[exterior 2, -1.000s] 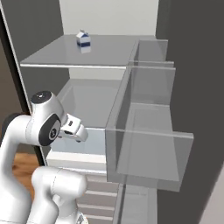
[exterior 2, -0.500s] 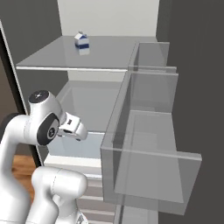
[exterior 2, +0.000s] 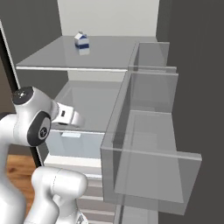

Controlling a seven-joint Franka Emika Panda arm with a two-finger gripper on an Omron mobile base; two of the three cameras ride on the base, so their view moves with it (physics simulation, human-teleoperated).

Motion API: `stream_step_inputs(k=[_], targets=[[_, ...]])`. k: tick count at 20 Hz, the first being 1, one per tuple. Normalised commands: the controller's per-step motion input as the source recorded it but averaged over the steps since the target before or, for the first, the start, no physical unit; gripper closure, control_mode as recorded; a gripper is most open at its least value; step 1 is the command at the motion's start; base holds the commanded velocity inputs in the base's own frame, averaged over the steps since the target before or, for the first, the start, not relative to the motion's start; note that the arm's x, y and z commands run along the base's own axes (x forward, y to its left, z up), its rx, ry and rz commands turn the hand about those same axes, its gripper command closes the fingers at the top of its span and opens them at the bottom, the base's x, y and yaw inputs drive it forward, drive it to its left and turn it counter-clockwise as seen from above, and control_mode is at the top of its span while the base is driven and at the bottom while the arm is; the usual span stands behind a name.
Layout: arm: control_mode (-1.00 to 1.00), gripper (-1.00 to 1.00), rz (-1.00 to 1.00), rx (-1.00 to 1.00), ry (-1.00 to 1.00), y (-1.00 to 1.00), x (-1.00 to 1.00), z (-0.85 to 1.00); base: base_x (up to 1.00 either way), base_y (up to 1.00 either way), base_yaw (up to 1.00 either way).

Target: Take a sugar cube from the saucer and place it inside the coffee. Then, grab milk from the fridge and place it next to the coffee on the counter to sweeten the coffee.

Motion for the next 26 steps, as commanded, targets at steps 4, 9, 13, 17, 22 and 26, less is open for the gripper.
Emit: stream_step_inputs(k=[4,9,13,17,22,26], targets=[[-1.0,-1.0,0.11,-0.06,-0.27,0.0,0.0,0.74,0.0,0.0,0.0],[-1.0,-1.0,0.12,-0.02,-0.27,0.0,0.05,0.82,0.0,0.0,0.0],[-1.0,-1.0,0.09,0.0,-0.18,0.0,0.18,0.9,0.0,0.0,0.0],[-1.0,-1.0,0.02,0.0,-0.1,0.02,0.13,0.77,0.0,0.0,0.0],[-1.0,-1.0,0.0,0.0,-0.05,0.16,0.12,0.47,0.0,0.0,0.0],[-1.0,-1.0,-0.01,0.0,0.0,0.13,0.18,0.37,0.0,0.0,0.0]])
